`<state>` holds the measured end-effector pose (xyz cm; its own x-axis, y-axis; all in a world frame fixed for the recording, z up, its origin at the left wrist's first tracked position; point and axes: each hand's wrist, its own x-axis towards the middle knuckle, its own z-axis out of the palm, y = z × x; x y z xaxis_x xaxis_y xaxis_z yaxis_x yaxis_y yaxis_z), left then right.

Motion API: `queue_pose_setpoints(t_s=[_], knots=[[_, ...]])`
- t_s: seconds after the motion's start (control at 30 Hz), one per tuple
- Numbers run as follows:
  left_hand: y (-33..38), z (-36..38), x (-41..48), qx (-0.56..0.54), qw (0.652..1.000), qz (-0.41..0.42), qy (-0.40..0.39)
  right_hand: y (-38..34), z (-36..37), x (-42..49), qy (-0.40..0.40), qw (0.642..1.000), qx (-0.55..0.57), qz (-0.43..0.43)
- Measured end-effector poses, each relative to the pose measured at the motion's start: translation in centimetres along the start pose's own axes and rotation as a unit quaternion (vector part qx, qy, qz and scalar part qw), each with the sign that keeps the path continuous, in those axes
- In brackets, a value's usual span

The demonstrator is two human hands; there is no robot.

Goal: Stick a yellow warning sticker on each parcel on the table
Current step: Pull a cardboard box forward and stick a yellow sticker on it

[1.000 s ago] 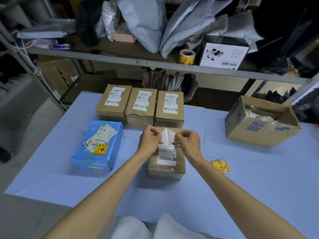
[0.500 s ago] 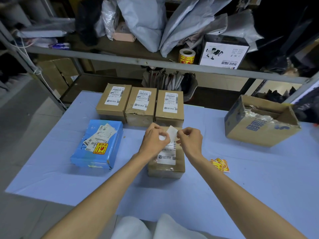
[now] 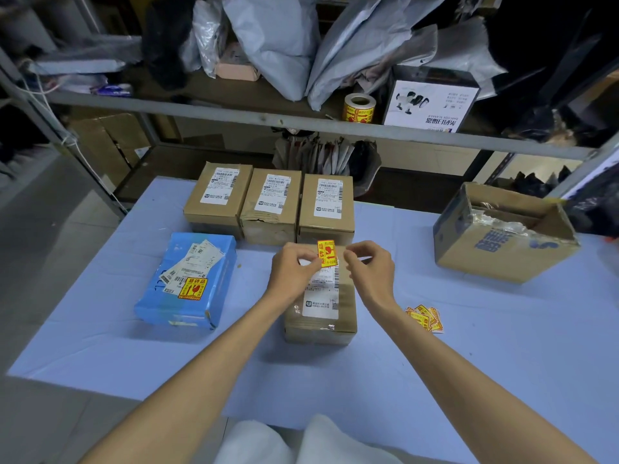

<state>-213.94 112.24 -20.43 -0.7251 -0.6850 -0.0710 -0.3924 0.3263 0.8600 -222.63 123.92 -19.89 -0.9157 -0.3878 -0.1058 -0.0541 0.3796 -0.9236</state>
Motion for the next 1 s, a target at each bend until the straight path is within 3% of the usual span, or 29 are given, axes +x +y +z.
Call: queue_pose_setpoints(t_s=[0.13, 0.27, 0.4, 0.53, 0.7, 0.87, 1.0], knots=[[-0.3, -0.6, 0.4, -0.118, 0.989, -0.074, -0.046, 0.6, -0.3, 0.6, -0.059, 0.997, 0.006, 0.049], [-1.2, -0.7, 0.5, -0.133, 0.984, -0.085, -0.077, 0.3, -0.3, 0.7, -0.096, 0.988, 0.096, 0.074], [-1.7, -0.7, 0.7, -0.134, 0.983, -0.091, -0.087, 1.0, -0.3, 0.8, -0.090, 0.987, 0.093, 0.090], [-2.0, -1.0, 0.7, -0.088, 0.985, -0.069, -0.130, 1.5, -0.1, 1.0, -0.097, 0.993, -0.057, -0.019], [-1.8, -1.0, 0.4, -0.037, 0.984, -0.020, -0.172, 0.9, -0.3, 1.6, -0.183, 0.976, -0.094, -0.075], [-2.2, -1.0, 0.8, -0.055, 0.985, -0.049, -0.156, 0.4, -0.5, 1.6, -0.170, 0.983, -0.055, -0.039], [-2.2, -0.9, 1.0, -0.098, 0.981, -0.105, -0.129, 0.7, -0.7, 1.5, -0.107, 0.994, 0.003, 0.035]])
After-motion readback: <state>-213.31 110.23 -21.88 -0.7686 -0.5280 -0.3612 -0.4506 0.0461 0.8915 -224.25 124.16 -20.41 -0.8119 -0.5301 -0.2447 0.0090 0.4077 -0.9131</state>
